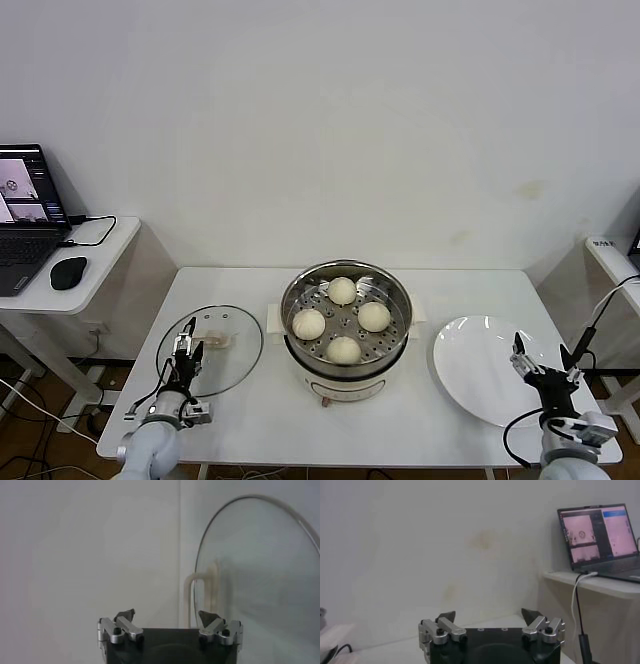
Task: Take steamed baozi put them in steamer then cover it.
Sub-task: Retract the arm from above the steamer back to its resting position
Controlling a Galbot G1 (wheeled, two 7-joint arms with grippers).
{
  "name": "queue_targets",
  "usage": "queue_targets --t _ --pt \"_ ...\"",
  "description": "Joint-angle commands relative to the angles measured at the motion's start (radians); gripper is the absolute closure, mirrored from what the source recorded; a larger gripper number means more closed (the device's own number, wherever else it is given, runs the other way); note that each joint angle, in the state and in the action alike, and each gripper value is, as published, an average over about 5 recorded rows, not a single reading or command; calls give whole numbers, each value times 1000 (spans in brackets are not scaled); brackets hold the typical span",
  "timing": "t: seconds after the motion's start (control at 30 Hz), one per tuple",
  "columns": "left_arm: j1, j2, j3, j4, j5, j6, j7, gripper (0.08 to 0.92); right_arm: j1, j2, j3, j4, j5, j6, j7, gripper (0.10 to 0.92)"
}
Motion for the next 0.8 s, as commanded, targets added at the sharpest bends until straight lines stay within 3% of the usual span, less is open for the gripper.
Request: queue_targets --t 0.03,0.8 --pt "-45 -6 5 60 6 4 -12 177 3 2 -1 -10 -4 6 1 203" --pt "-103 -34 10 128 -3 33 -50 177 -4 3 3 -18 -8 14 -1 202"
